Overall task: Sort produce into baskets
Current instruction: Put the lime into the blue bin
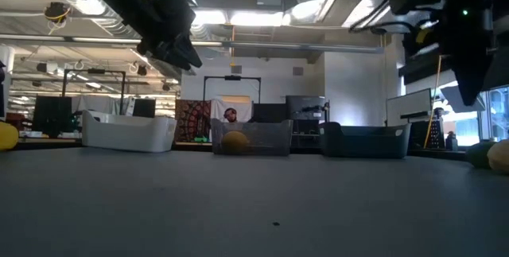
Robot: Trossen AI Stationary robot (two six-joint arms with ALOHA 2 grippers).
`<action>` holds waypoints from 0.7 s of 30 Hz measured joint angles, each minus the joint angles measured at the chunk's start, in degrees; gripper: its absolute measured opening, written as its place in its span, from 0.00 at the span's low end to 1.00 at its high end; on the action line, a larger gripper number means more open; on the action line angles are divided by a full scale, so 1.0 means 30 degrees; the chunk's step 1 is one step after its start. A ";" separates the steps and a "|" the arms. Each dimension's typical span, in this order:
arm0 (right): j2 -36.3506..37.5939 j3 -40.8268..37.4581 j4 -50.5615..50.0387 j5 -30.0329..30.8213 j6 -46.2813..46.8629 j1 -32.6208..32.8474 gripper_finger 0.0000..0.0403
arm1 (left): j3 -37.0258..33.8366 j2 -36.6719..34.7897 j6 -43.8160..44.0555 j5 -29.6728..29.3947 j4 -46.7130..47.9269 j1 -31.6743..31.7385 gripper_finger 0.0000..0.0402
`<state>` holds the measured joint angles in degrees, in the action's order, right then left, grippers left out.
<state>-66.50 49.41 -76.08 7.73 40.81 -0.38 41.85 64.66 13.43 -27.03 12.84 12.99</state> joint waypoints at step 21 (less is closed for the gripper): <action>-0.0265 -0.4882 0.4423 -0.0759 0.0324 -0.1275 0.55 | -0.0007 0.0000 0.0372 0.0000 -0.0081 0.0000 0.56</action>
<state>-67.29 34.77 -62.81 5.45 41.78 -4.21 41.82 64.66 14.55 -27.03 12.60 12.99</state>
